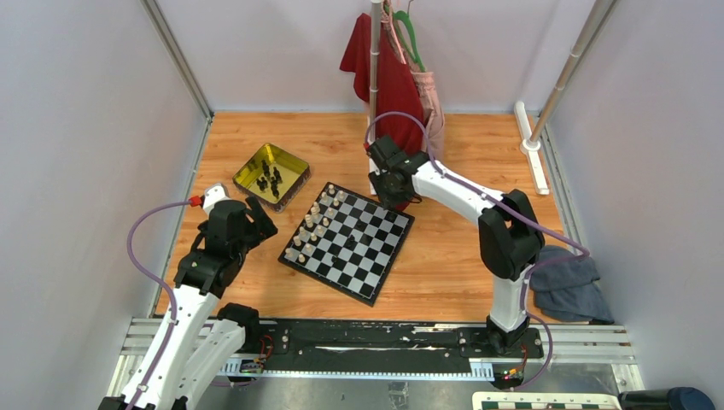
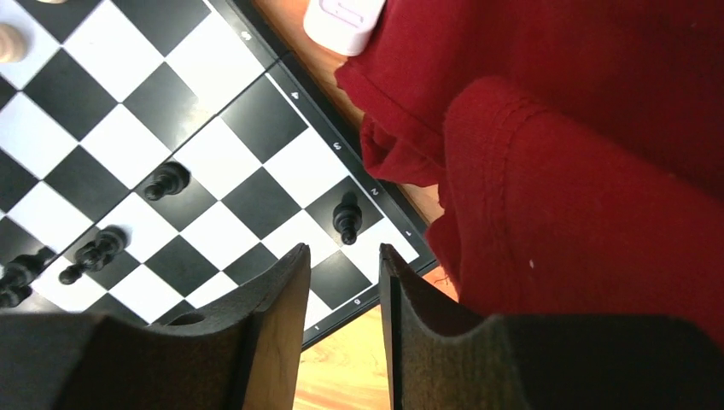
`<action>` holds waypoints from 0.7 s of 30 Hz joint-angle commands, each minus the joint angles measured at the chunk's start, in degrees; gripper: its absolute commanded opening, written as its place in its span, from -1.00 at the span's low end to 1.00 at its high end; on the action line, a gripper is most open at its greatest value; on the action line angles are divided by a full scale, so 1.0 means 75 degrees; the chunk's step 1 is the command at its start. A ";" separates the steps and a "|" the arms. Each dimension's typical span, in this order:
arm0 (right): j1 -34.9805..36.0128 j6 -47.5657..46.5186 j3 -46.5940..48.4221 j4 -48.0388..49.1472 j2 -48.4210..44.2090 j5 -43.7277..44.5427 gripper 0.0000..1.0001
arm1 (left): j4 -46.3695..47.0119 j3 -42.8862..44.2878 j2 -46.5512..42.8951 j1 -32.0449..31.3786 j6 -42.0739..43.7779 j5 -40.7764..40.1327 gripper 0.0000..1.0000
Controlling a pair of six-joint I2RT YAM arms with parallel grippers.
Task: Set up the chess pieces on the board
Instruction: Move the chess piece to the chessboard, then pick up the chess piece from the chessboard.
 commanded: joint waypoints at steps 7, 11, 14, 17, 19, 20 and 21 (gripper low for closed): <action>0.0644 -0.0271 0.0638 -0.0678 -0.0039 -0.0251 -0.11 | 0.0048 0.0044 -0.0043 0.0050 -0.0014 0.0063 1.00; 0.0914 -0.0322 0.0867 -0.0746 0.0177 -0.0363 -0.10 | 0.0069 0.0045 -0.0019 0.0050 -0.0014 0.0075 1.00; 0.1040 -0.0341 0.1010 -0.0752 0.0323 -0.0475 -0.10 | 0.0069 0.0041 -0.0027 0.0050 -0.0004 0.0078 1.00; 0.1119 -0.0356 0.1168 -0.0770 0.0493 -0.0604 -0.12 | 0.0045 0.0026 -0.0062 0.0050 -0.0013 0.0078 1.00; 0.1138 -0.0361 0.1239 -0.0774 0.0609 -0.0630 -0.13 | 0.0037 0.0024 -0.0061 0.0050 -0.0017 0.0078 1.00; 0.1144 -0.0374 0.1281 -0.0782 0.0678 -0.0630 -0.13 | 0.0036 0.0024 -0.0071 0.0050 -0.0014 0.0080 1.00; 0.1145 -0.0370 0.1309 -0.0785 0.0729 -0.0815 -0.13 | 0.0034 0.0027 -0.0059 0.0050 -0.0005 0.0078 1.00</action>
